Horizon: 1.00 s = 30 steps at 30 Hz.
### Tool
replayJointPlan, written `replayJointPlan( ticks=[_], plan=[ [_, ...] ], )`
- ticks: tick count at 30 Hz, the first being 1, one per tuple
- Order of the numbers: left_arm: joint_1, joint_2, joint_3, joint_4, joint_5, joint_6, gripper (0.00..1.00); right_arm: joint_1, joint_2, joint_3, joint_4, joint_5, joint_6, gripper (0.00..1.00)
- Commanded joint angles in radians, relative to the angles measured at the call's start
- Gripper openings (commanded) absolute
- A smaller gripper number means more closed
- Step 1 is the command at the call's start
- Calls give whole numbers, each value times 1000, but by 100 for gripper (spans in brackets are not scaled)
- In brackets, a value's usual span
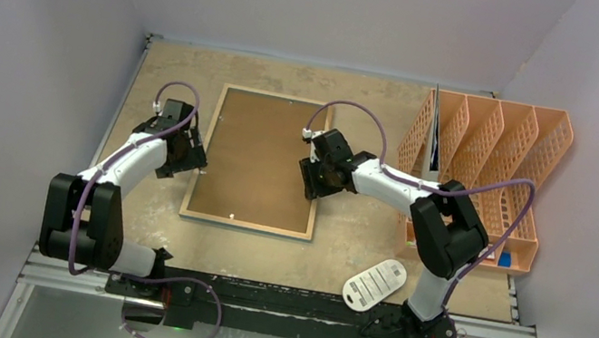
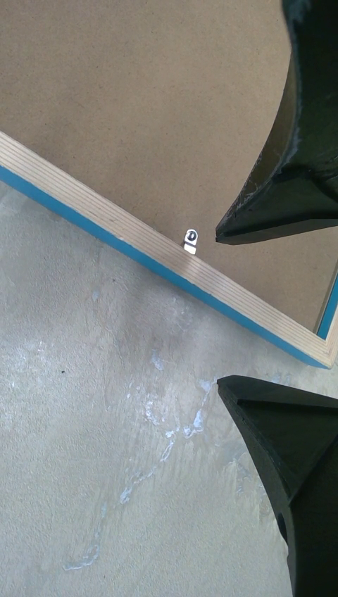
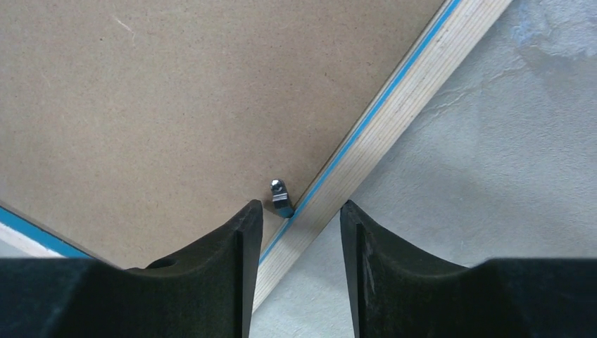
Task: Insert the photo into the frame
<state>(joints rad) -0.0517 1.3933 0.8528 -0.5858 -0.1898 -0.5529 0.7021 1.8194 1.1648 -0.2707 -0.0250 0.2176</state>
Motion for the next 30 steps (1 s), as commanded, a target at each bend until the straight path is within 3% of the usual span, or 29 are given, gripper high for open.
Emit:
replayJointPlan(
  ticks=[1, 11, 22, 30],
  plan=[
    [10, 6, 1, 12, 2, 13, 72, 7, -13, 8, 10, 1, -11, 45],
    [10, -3, 1, 9, 3, 13, 72, 7, 24, 29, -5, 54, 10, 32],
    [10, -6, 15, 8, 10, 16, 72, 8, 17, 27, 2, 101, 22, 7],
    [10, -5, 40, 4, 5, 17, 72, 8, -17, 36, 24, 232, 17, 3]
  ],
)
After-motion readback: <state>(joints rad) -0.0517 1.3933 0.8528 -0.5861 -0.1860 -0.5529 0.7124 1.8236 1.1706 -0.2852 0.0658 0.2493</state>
